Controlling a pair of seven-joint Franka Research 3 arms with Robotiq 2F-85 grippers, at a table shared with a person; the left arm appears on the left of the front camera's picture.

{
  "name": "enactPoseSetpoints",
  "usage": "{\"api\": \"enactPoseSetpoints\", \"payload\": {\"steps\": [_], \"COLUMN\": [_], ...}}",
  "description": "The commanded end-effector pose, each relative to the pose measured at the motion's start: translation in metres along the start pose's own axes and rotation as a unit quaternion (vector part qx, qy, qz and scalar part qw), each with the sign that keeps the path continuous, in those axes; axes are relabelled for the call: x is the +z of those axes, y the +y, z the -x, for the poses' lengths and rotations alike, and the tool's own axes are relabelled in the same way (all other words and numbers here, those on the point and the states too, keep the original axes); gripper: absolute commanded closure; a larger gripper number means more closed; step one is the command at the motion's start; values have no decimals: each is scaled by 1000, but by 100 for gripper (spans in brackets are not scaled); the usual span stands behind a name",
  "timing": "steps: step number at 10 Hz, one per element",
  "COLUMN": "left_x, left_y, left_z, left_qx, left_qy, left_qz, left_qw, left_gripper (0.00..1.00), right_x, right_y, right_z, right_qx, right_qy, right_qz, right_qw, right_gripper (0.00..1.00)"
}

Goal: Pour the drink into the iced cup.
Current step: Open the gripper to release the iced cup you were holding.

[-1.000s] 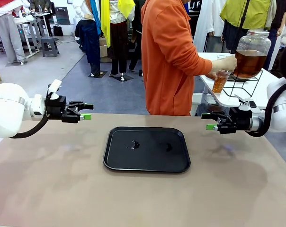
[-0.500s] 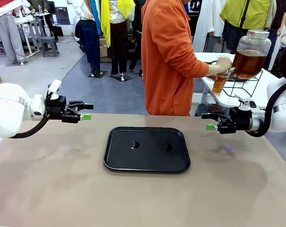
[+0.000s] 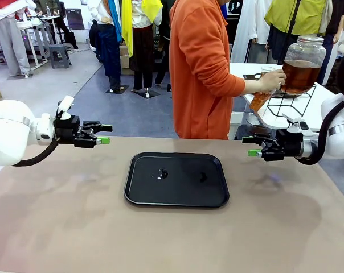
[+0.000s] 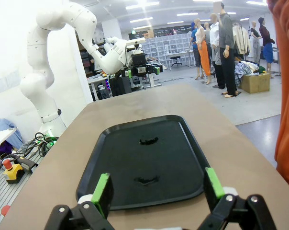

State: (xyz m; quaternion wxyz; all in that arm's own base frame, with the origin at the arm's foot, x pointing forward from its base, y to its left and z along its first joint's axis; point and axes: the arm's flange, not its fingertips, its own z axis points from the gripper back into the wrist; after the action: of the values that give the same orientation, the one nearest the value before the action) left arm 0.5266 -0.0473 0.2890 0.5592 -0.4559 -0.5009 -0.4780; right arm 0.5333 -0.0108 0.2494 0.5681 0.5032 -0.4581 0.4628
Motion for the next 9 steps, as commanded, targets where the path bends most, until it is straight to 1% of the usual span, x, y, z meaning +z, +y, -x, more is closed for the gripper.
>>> {"api": "enactPoseSetpoints", "payload": {"steps": [1, 9], "left_x": [-1, -1], "left_y": [-1, -1], "left_z": [-4, -4], "left_qx": [2, 2], "left_qy": [3, 3], "left_qz": [-3, -3], "left_qw": [1000, 1000], "left_gripper": [0, 0], "right_x": [-1, -1], "right_y": [0, 0], "right_z": [-3, -3], "right_qx": [1, 1], "right_qy": [-1, -1], "right_qz": [0, 0], "right_qw": [1000, 1000], "right_gripper": [0, 0]}}
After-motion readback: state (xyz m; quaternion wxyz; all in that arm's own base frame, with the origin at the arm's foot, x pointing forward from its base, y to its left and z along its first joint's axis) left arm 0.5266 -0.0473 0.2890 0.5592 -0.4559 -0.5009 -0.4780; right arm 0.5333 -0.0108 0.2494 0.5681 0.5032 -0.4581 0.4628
